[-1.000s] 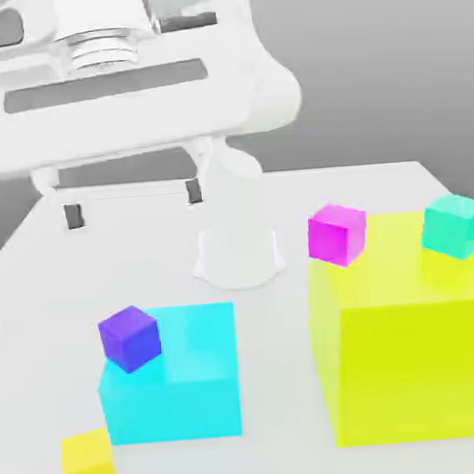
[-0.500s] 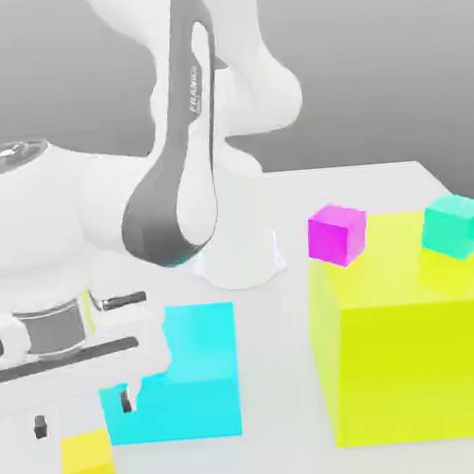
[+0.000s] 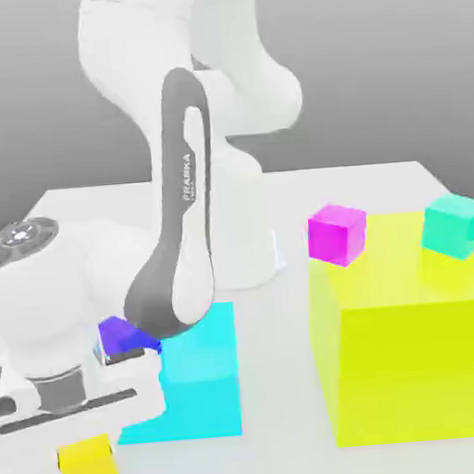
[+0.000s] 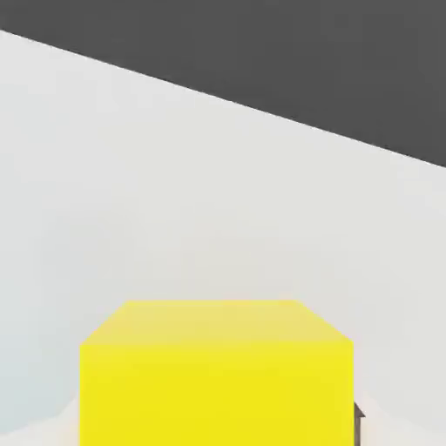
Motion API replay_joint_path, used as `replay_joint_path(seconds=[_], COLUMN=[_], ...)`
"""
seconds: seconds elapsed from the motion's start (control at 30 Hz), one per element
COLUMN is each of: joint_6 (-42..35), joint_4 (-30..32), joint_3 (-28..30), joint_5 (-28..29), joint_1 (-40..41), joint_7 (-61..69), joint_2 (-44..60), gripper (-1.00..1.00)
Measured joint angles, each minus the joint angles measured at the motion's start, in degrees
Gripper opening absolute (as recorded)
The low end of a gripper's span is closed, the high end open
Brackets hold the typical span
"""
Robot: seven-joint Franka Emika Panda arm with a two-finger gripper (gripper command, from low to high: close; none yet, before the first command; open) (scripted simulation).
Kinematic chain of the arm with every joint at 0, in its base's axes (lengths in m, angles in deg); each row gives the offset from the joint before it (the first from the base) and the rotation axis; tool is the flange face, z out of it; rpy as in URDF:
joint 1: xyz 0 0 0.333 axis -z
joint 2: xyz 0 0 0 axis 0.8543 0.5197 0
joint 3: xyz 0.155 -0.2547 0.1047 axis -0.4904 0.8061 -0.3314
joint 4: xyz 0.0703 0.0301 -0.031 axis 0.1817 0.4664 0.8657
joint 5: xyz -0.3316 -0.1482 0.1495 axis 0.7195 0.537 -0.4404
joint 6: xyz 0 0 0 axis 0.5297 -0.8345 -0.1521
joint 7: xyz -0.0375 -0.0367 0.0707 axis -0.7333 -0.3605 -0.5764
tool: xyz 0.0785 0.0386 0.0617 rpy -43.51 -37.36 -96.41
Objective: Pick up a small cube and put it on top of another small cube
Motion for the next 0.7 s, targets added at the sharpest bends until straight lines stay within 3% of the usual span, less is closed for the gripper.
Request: replay_joint_path(seconds=[0.1,0.7], joint_6=[-3.9,-36.5], joint_4=[-0.2,-0.1], joint_3=[-0.9,-23.1], joint_5=[1.5,13.8], joint_1=[-2.7,-31.0], joint_7=[-1.6,9.8], joint_2=[-3.6,-38.6], gripper=[-1.0,-1.0])
